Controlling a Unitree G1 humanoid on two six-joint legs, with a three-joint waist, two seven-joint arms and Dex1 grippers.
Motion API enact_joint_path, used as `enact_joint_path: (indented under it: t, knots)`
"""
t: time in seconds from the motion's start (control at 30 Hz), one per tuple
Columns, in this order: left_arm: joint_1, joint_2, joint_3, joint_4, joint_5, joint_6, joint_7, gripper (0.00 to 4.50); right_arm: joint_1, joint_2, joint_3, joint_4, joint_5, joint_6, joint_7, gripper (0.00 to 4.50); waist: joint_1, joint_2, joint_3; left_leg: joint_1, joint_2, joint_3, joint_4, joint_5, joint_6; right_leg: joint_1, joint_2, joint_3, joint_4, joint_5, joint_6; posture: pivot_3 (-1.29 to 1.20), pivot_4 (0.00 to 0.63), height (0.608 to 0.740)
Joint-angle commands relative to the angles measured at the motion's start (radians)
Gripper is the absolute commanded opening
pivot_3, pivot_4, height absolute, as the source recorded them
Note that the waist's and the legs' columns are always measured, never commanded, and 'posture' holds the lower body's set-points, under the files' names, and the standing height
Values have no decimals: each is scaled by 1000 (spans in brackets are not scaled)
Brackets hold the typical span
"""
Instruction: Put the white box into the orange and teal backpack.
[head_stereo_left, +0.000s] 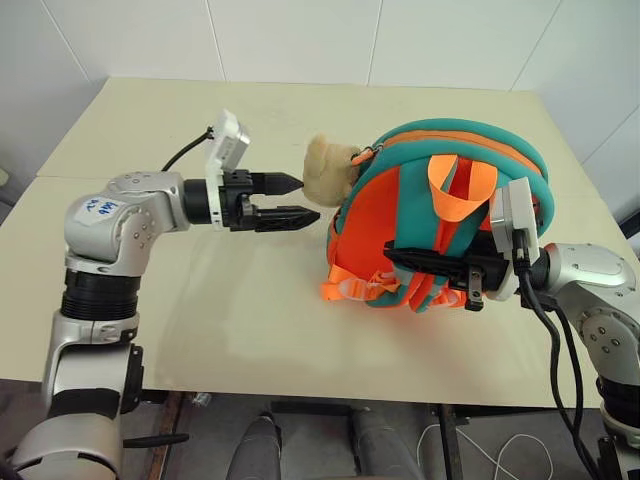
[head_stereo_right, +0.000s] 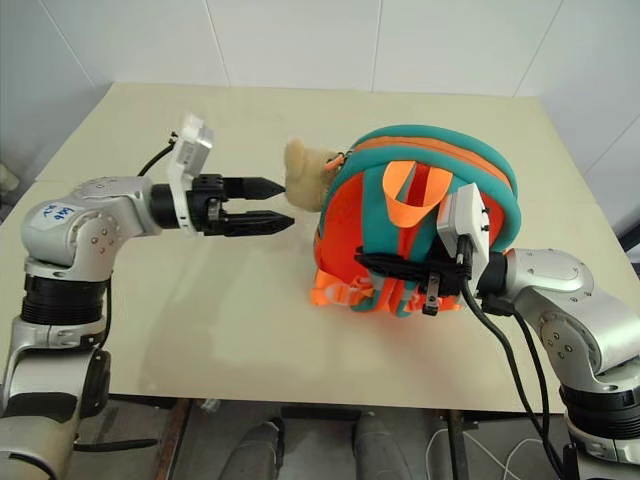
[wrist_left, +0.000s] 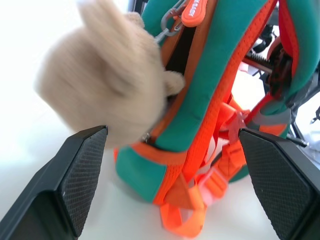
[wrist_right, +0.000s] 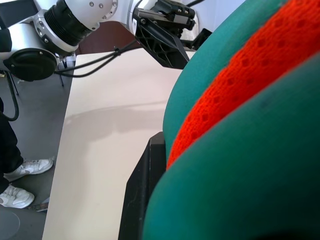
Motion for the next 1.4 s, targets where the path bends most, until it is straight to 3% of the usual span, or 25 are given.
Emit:
enact_joint_path:
  t: [0.03,0.3,0.47,0.57,0.67,0.7,0.73,0.93,1.4]
  knots:
    - [-15,-3,16,40,30,-69,6,4481,0,-4,-35,-33,16,-11,-7,0,1,0,0,0,0,0,0,0,0,0,0,0,0,0,0,0,150,740]
    - [-67,-120,-32,143,60,-161,-13,4481,-8,1,-22,-22,9,-16,-4,0,3,0,0,0,0,0,0,0,0,0,0,0,0,0,0,0,150,740]
    - [-144,-222,-58,319,141,-268,21,4481,-17,3,-15,-14,5,-17,-1,0,5,0,0,0,0,0,1,0,0,0,0,0,-1,0,0,0,150,740]
    - [-162,-230,-54,336,129,-239,-14,3938,-12,2,-18,-20,6,-15,-4,0,-3,0,0,0,0,0,0,0,0,0,0,0,-1,0,0,0,150,740]
    - [-166,-222,-45,334,127,-230,-28,3032,-2,-1,-26,-28,9,-13,-9,0,-3,0,0,0,0,0,-3,0,0,-1,0,0,-1,0,0,0,150,740]
    - [-162,-204,-41,320,123,-219,-40,2983,5,-1,-31,-32,11,-13,-10,0,-1,0,0,0,0,0,-3,0,0,-1,0,0,-1,0,0,0,150,740]
    - [-160,-187,-35,304,119,-205,-48,2632,10,-2,-34,-35,13,-13,-10,0,0,0,0,0,0,0,-3,0,0,-1,0,0,-2,0,0,0,150,740]
    - [-166,-104,-29,278,127,-179,-85,1526,21,-1,-36,-39,16,-17,-11,0,-1,0,0,0,0,0,-4,0,0,-1,0,0,-2,0,0,0,150,740]
    - [-161,26,-67,271,167,-167,-173,1456,28,1,-38,-35,16,-26,-2,0,-2,0,0,0,0,0,-5,0,0,-1,0,0,-3,0,0,0,150,740]
